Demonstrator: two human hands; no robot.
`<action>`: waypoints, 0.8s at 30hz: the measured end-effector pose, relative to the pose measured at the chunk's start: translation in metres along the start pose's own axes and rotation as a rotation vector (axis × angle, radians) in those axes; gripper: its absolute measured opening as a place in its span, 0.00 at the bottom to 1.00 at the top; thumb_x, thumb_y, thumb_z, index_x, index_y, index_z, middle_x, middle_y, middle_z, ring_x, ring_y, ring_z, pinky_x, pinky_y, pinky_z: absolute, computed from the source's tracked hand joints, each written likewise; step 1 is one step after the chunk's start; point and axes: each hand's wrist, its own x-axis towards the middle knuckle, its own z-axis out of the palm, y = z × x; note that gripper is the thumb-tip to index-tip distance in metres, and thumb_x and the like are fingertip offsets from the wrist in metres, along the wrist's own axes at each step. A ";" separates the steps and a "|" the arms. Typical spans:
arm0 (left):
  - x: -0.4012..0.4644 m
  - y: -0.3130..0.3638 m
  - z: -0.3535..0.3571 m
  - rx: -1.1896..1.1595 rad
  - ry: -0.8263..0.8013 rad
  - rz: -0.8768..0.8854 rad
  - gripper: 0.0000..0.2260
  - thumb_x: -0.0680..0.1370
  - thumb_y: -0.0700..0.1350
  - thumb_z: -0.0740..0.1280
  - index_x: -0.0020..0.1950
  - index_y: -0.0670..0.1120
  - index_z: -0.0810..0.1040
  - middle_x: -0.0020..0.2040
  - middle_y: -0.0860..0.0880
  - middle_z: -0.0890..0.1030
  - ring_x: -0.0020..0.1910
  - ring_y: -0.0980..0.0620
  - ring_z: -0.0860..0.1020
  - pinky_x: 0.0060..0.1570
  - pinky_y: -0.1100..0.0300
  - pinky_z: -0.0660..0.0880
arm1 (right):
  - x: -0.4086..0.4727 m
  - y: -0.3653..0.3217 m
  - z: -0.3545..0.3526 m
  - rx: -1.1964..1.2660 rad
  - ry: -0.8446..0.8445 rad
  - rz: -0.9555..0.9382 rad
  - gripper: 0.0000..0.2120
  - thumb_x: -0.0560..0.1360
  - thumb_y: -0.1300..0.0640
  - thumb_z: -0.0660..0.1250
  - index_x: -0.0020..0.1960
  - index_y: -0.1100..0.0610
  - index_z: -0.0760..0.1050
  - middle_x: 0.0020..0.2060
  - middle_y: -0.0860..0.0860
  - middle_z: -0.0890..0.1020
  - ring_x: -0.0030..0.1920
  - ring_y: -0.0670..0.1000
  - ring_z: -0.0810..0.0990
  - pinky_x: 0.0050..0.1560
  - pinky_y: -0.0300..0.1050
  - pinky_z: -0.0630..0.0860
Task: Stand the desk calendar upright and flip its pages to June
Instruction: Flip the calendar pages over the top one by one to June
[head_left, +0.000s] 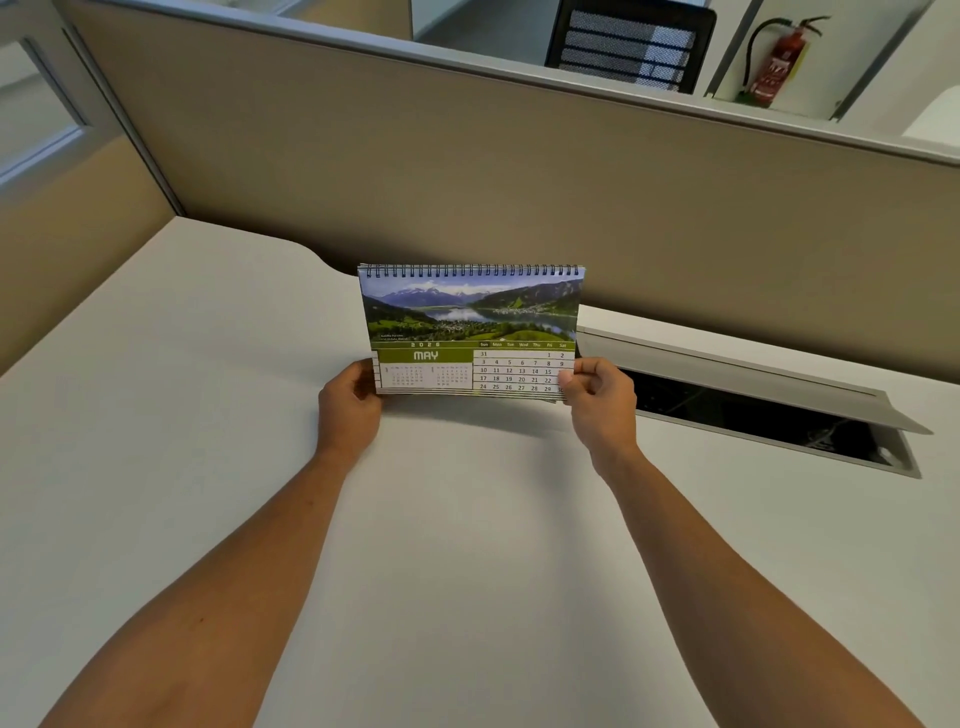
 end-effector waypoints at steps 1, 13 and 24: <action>0.000 0.000 0.000 0.004 -0.002 -0.005 0.13 0.77 0.35 0.65 0.59 0.43 0.79 0.55 0.46 0.82 0.53 0.49 0.80 0.51 0.62 0.77 | -0.002 -0.001 -0.002 -0.015 0.008 -0.012 0.01 0.79 0.59 0.67 0.49 0.55 0.75 0.48 0.52 0.85 0.47 0.49 0.84 0.50 0.42 0.82; -0.001 0.003 -0.002 -0.172 0.022 -0.029 0.06 0.76 0.41 0.68 0.45 0.52 0.81 0.40 0.58 0.83 0.39 0.56 0.80 0.37 0.69 0.75 | -0.025 -0.035 -0.023 0.082 -0.003 -0.018 0.14 0.81 0.52 0.61 0.44 0.60 0.77 0.46 0.56 0.84 0.46 0.51 0.80 0.44 0.44 0.75; 0.005 -0.002 0.001 0.020 0.011 -0.015 0.09 0.75 0.40 0.68 0.54 0.48 0.80 0.49 0.53 0.83 0.48 0.55 0.80 0.48 0.71 0.70 | 0.000 -0.158 -0.044 0.802 -0.188 -0.012 0.13 0.83 0.54 0.60 0.56 0.65 0.73 0.41 0.59 0.86 0.48 0.59 0.87 0.49 0.52 0.83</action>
